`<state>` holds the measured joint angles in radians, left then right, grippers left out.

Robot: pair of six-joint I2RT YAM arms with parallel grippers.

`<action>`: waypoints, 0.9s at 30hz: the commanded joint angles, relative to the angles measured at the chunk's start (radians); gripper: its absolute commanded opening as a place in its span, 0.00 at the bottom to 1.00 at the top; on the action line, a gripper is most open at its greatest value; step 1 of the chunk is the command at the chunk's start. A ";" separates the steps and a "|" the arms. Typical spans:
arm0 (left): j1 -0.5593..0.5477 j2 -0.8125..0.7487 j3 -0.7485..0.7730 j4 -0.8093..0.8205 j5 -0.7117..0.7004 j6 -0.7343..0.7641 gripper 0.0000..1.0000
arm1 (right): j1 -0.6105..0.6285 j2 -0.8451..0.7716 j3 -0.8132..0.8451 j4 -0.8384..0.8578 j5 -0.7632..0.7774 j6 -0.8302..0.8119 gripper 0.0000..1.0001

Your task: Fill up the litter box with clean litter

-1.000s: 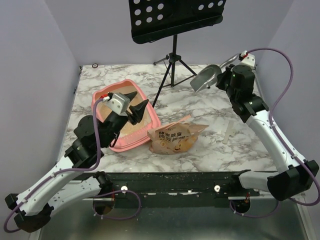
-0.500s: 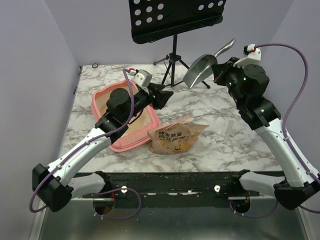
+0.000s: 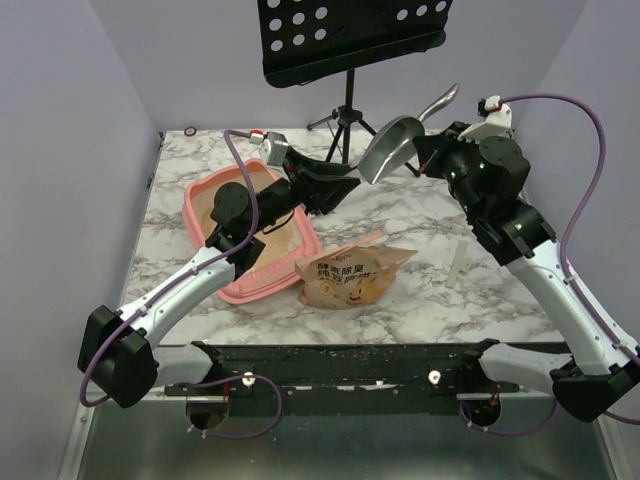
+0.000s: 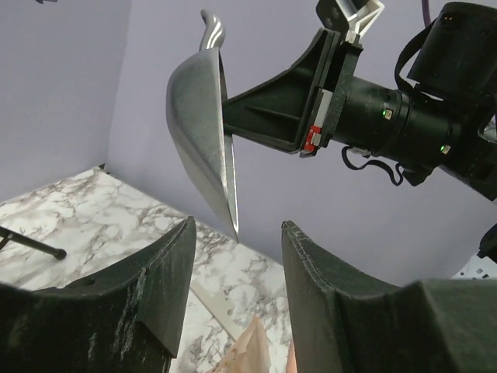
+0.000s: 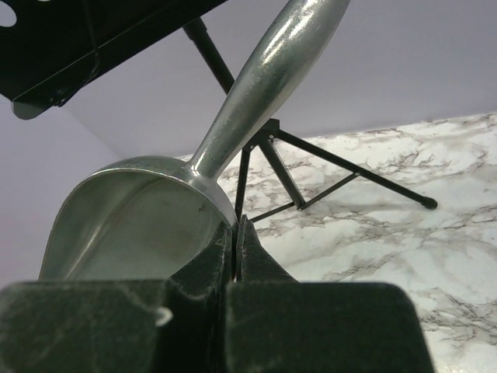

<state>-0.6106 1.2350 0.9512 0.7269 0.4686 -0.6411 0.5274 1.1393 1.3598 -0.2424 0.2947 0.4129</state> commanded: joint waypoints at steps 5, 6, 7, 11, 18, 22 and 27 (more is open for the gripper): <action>0.003 0.007 -0.023 0.066 -0.019 -0.029 0.56 | 0.059 0.030 -0.005 0.097 0.026 0.043 0.01; 0.003 0.007 -0.025 0.068 -0.021 -0.028 0.56 | 0.065 0.033 -0.001 0.097 0.029 0.046 0.01; 0.005 0.007 -0.026 0.066 -0.025 -0.023 0.56 | 0.074 0.034 0.004 0.097 0.030 0.047 0.01; 0.003 0.018 -0.031 0.069 -0.038 -0.009 0.56 | 0.115 0.050 0.018 0.103 0.057 0.041 0.01; 0.002 0.018 -0.048 0.089 -0.080 0.026 0.55 | 0.157 0.056 0.021 0.103 0.073 0.032 0.01; 0.002 0.004 -0.058 0.066 -0.116 0.060 0.52 | 0.169 0.050 0.019 0.104 0.063 0.026 0.01; -0.001 -0.017 -0.069 0.039 -0.163 0.089 0.38 | 0.178 0.027 -0.004 0.104 0.023 0.024 0.01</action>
<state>-0.6102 1.2457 0.8951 0.7692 0.3729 -0.6060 0.6933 1.1957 1.3563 -0.2012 0.3317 0.4355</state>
